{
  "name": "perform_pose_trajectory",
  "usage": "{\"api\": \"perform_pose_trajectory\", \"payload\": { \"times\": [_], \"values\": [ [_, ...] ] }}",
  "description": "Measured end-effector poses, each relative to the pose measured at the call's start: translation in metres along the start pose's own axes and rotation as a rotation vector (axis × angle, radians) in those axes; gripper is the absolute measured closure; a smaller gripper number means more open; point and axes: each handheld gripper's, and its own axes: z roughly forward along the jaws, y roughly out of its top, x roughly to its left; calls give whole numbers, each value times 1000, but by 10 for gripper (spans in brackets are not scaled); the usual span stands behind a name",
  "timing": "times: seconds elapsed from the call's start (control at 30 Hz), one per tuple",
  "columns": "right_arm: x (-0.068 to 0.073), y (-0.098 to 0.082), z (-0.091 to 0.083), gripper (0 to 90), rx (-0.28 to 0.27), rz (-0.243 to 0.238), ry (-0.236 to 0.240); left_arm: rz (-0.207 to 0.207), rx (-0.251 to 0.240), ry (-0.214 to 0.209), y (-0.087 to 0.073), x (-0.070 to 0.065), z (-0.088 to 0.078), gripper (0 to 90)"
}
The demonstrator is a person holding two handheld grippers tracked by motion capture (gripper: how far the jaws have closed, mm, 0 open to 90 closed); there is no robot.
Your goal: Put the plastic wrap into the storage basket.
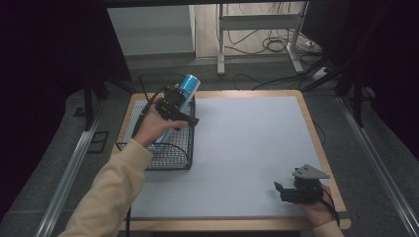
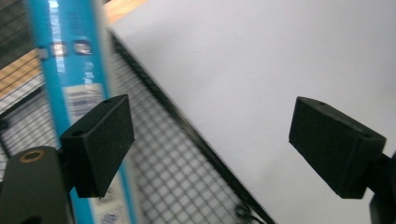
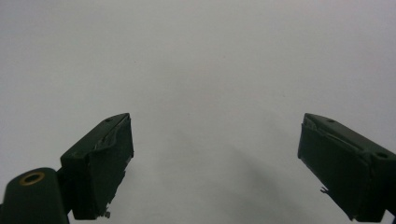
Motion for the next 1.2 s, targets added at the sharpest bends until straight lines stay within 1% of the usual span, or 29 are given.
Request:
{"api": "perform_pose_trajectory", "payload": {
  "times": [0.03, 0.1, 0.17, 0.2, 0.23, 0.3, 0.33, 0.37, 0.4, 0.43, 0.47, 0.5, 0.53, 0.57, 0.63, 0.67, 0.7, 0.73, 0.8, 0.83, 0.93, 0.97, 1.03, 1.13, 1.2],
  "values": [
    [0, 0, 0, 107, -3, -1, 1, 21, -9, 5, -4, -8, -3, 143],
    [1, 1, -1, 107, -13, -3, 4, 39, -20, -2, -9, -16, -6, 145],
    [2, 1, -2, 107, -17, -3, 2, 55, -45, -24, -18, -29, -9, 146],
    [2, 1, -3, 107, -20, -3, 2, 71, -61, -31, -26, -39, -10, 148],
    [2, 1, -3, 107, -20, -3, 2, 71, -61, -31, -26, -39, -10, 148],
    [2, 1, -3, 107, -20, -2, 2, 92, -77, -56, -36, -51, -9, 150],
    [2, 1, -2, 107, -19, -2, 2, 111, -78, -77, -44, -60, -6, 153],
    [2, 1, -2, 107, -19, -2, 2, 111, -78, -77, -44, -60, -6, 153],
    [2, 1, -2, 107, -16, -3, 2, 124, -79, -90, -52, -70, 1, 153],
    [2, 1, -2, 107, -16, -3, 2, 124, -79, -90, -52, -70, 1, 153],
    [2, 1, -2, 107, -16, -4, 3, 124, -79, -100, -58, -76, 5, 153],
    [2, 1, -2, 107, -16, -4, 3, 130, -76, -106, -62, -79, 7, 153],
    [2, 1, -2, 107, -18, -5, 2, 134, -81, -121, -71, -87, 14, 155],
    [2, 1, -2, 107, -18, -5, 2, 134, -81, -121, -71, -87, 14, 156],
    [2, 1, -3, 107, -19, -5, 2, 139, -74, -132, -83, -95, 21, 156],
    [2, 1, -3, 107, -19, -7, 2, 143, -71, -147, -92, -101, 25, 156],
    [2, 1, -3, 107, -19, -7, 2, 143, -71, -147, -92, -101, 25, 156],
    [2, 1, -2, 107, -18, -7, 3, 141, -75, -157, -98, -104, 27, 156],
    [2, 1, -3, 107, -19, -6, 3, 146, -75, -157, -108, -108, 29, 156],
    [3, 1, -3, 107, -20, -6, 3, 141, -79, -157, -114, -109, 31, 156],
    [3, 1, -3, 107, -21, -8, 4, 121, -96, -126, -127, -111, 34, 171],
    [3, 1, -3, 107, -21, -10, 5, 121, -96, -123, -130, -110, 35, 175],
    [4, 1, -2, 107, -20, -14, 7, 119, -68, -137, -138, -110, 39, 175],
    [4, 2, -3, 107, -23, -22, 10, 110, -37, -126, -148, -108, 47, 173],
    [4, 2, -3, 107, -27, -23, 8, 95, -31, -125, -152, -105, 50, 173]
  ]
}}
